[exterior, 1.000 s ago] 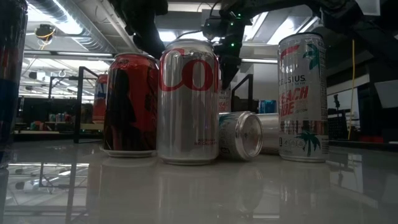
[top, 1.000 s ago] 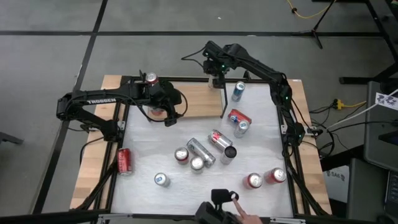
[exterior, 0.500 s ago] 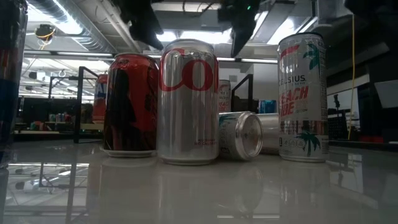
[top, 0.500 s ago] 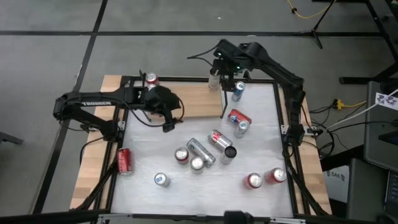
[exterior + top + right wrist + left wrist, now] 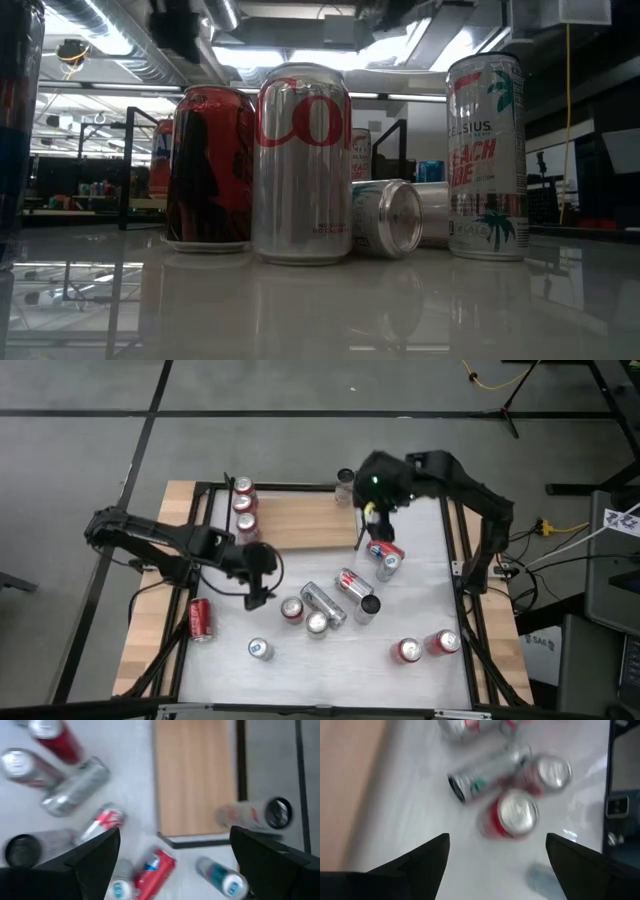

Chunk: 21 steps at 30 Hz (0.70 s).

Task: Place canned beverage on shelf
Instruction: Put the blue soda can on the shelf

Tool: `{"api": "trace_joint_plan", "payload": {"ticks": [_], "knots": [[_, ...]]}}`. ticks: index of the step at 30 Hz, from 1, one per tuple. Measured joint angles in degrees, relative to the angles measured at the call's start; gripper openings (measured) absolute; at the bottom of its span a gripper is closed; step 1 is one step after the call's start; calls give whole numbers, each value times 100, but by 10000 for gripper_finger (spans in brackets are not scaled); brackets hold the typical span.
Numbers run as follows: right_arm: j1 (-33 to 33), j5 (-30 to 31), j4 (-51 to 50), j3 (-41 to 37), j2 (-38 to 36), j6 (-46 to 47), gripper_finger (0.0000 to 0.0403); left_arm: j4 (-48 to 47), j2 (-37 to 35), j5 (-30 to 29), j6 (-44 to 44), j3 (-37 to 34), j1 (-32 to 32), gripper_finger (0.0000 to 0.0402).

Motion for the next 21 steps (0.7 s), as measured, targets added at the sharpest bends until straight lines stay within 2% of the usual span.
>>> {"api": "trace_joint_plan", "payload": {"ticks": [6, 11, 17, 21], "knots": [[704, 19, -1, -7, -8, 133, 367, -418, 0, 0, -992, 0, -574, 322], [1202, 20, 1, -11, -27, 142, 367, -430, 0, -29, -1453, 0, -917, 322], [1472, 21, 15, -36, -56, 205, 367, -421, 2, -236, -2069, 0, -1309, 322], [1497, 25, 12, -483, -114, 433, 367, -419, 2, -362, -2372, -2, -1686, 322]]}}
